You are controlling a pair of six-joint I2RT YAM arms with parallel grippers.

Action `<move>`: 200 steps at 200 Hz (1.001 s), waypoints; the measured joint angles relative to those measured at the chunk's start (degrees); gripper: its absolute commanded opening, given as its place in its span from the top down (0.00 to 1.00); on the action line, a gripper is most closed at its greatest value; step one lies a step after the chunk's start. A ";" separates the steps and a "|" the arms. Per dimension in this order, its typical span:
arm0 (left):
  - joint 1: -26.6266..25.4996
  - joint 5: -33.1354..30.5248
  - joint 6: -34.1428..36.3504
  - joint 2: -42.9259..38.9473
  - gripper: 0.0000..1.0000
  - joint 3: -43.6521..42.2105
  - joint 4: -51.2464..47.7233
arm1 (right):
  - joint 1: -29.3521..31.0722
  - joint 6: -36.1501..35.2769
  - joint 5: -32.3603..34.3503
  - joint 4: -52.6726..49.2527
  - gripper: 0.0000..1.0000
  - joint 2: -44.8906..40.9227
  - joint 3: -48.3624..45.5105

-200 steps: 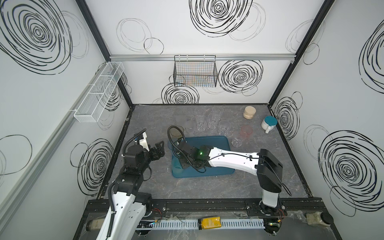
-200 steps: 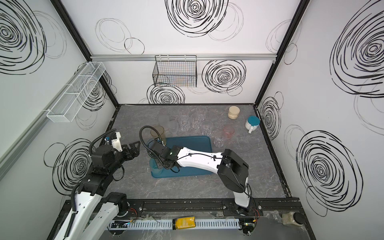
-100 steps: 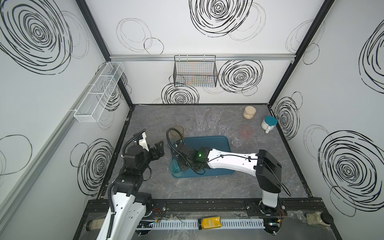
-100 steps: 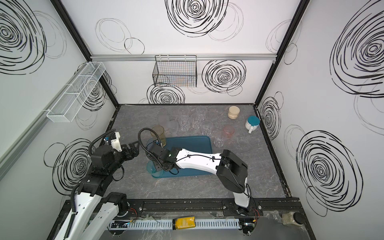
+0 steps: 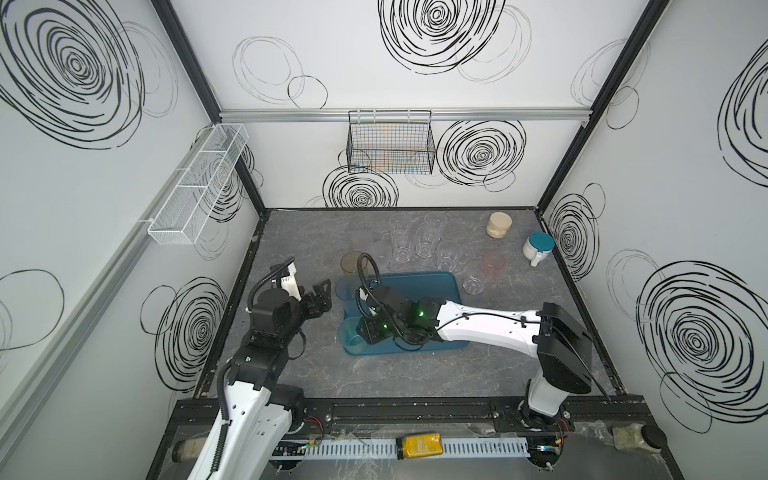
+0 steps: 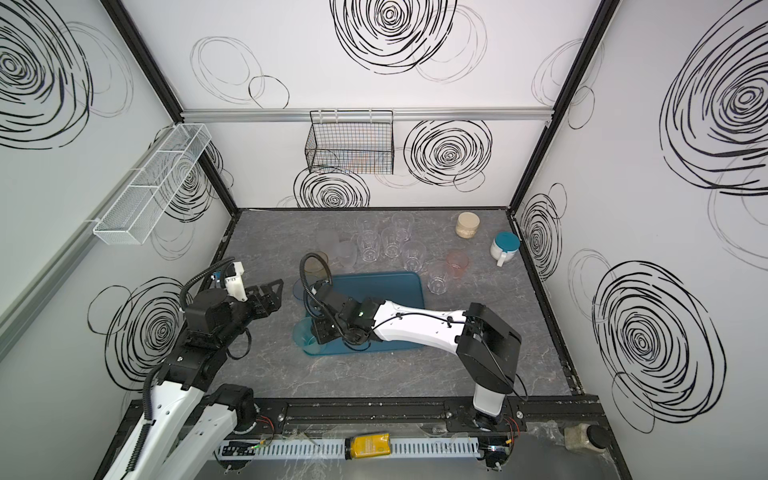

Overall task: Place the glasses into the tray
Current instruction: 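Set the teal glass down beside the blue glass and open the right gripper, then grasp a clear glass with the right gripper while the left gripper moves over the tray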

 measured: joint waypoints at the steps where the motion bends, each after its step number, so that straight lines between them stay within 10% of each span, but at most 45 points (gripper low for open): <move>1: -0.09 -0.04 0.00 0.04 0.13 0.02 0.00 | -0.04 0.04 -0.11 0.09 0.58 -0.04 -0.11; 80: -16.61 -11.85 0.72 5.25 0.12 6.47 -0.02 | -6.95 0.50 -4.11 2.25 0.53 -10.56 -4.17; 155: -44.89 -26.73 4.39 21.77 0.08 11.13 6.73 | -33.27 -6.49 -1.46 1.81 0.47 -20.87 -10.49; 200: -50.34 -29.53 5.46 32.94 0.05 12.28 12.11 | -42.40 -10.54 0.44 2.19 0.45 -14.75 -7.48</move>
